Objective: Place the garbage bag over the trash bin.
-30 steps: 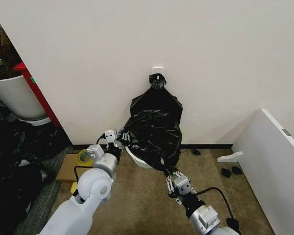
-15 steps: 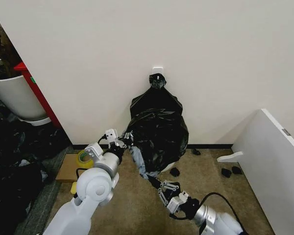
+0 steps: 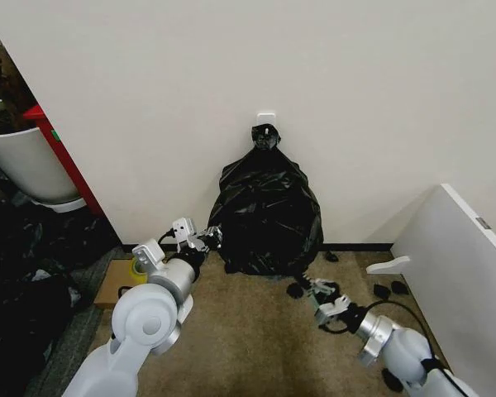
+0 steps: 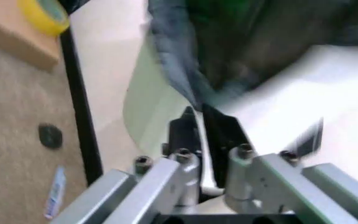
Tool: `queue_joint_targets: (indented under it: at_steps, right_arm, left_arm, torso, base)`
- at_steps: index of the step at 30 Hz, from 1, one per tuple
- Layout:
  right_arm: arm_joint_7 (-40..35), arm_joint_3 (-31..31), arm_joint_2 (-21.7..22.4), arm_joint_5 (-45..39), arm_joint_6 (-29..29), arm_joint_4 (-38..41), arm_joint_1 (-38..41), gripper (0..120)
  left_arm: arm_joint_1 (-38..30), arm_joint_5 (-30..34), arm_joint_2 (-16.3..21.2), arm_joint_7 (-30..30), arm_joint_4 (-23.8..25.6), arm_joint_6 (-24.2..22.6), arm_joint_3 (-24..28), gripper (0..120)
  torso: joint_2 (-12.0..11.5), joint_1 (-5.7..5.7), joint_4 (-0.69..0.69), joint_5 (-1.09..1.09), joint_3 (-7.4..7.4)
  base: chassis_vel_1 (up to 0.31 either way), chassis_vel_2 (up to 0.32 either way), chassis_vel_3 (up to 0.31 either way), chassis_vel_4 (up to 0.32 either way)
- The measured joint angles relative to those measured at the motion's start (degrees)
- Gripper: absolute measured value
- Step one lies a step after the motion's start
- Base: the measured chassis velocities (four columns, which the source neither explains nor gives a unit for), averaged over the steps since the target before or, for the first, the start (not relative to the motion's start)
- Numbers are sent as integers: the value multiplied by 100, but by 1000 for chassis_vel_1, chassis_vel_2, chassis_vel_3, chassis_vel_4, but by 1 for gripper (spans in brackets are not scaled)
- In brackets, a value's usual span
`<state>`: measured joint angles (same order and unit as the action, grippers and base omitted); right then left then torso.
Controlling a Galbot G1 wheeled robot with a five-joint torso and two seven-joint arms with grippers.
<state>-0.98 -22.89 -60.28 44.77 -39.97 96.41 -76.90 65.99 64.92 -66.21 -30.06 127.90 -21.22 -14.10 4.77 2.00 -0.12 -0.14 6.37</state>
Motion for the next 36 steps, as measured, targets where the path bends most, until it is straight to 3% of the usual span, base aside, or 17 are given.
queue_joint_targets:
  at_steps: [4, 6, 8, 9, 12, 17, 19, 21, 22, 23, 24, 26, 29, 30, 31, 33, 36]
  right_arm:
    - [56, 219, 218, -1089, -179, 7, -129, 21]
    - [1485, 468, 385, -2940, -692, 113, -340, 31]
    - [2316, 395, 528, -3880, -712, 94, -411, 37]
    - [2316, 395, 528, -3880, -712, 94, -411, 37]
    - [2590, 212, 792, -5234, -713, 177, -497, 54]
    - [2491, 37, 960, -6054, -622, 617, -610, 67]
    - [1797, 78, 1026, -6219, -153, 1196, -774, 76]
    - [491, 339, 1050, -6298, 797, 2073, -982, 86]
    - [491, 339, 1050, -6298, 797, 2073, -982, 86]
    - [-84, 498, 1037, -6339, 1386, 2507, -1041, 89]
    - [-668, 722, 1010, -6427, 2129, 3004, -1051, 85]
    - [-990, 895, 995, -6540, 2569, 3302, -1036, 81]
    - [-2109, 1534, 935, -7433, 4191, 4197, -847, 66]
    - [-2109, 1534, 935, -7433, 4191, 4197, -847, 66]
    - [-2411, 1679, 896, -7809, 4724, 4386, -772, 58]
    - [-2650, 1728, 839, -8109, 5124, 4520, -730, 52]
    - [-2780, 1723, 778, -8327, 5350, 4527, -620, 42]
  left_arm:
    - [5, -265, 68, 43, -42, 55, -22, 4]
    - [15, -689, 33, 266, -188, 316, 68, 4]
    - [48, -988, 28, 425, -289, 479, 118, 4]
    - [48, -988, 28, 425, -289, 479, 118, 4]
    - [161, -1412, 34, 604, -419, 742, 205, 4]
    - [256, -1591, -10, 668, -469, 859, 269, 4]
    - [314, -1682, -36, 717, -479, 953, 316, 4]
    - [414, -1927, -67, 833, -522, 1141, 374, 4]
    - [414, -1927, -67, 833, -522, 1141, 374, 4]
    - [473, -2147, -86, 912, -572, 1289, 402, 4]
    - [550, -2504, -126, 1041, -679, 1535, 449, 4]
    - [591, -2692, -148, 1107, -750, 1691, 474, 4]
    - [730, -3329, -293, 1415, -1006, 2319, 579, 4]
    - [730, -3329, -293, 1415, -1006, 2319, 579, 4]
    - [739, -3501, -339, 1563, -1096, 2513, 642, 4]
    - [689, -3654, -359, 1749, -1222, 2713, 796, 4]
    - [600, -3744, -360, 1978, -1361, 2905, 1020, 4]
  torso:
    - [0, 0, -1, -1, 0]
    - [0, 0, -1, -1, -1]
    - [0, 0, -1, 3, 0]
    - [0, 0, -1, 3, 0]
    - [0, 0, -1, 0, 0]
    - [0, 0, 0, 0, 0]
    - [0, 0, -1, 0, 0]
    - [0, 0, -1, -1, -1]
    - [0, 0, -1, -1, -1]
    - [0, 0, -1, 0, 0]
    - [0, 0, -1, -1, -1]
    - [0, 0, 0, -1, 0]
    - [0, 0, 0, -2, -1]
    - [0, 0, 0, -2, -1]
    - [0, 0, 1, 1, 0]
    - [0, 0, 1, 0, -1]
    - [0, 0, -5, -1, -1]
  base:
    - [0, 0, 0, 0]
    - [0, 0, 0, 0]
    - [0, 0, 0, 0]
    - [0, 0, 0, 0]
    - [0, 0, 0, 0]
    - [0, 0, 0, 0]
    - [0, 0, 0, 0]
    - [0, 0, 0, 0]
    - [0, 0, 0, 0]
    - [0, 0, 0, 0]
    - [0, 0, 0, 0]
    - [0, 0, 0, 0]
    - [0, 0, 0, 0]
    - [0, 0, 0, 0]
    - [0, 0, 0, 0]
    - [0, 0, 0, 0]
    - [0, 0, 0, 0]
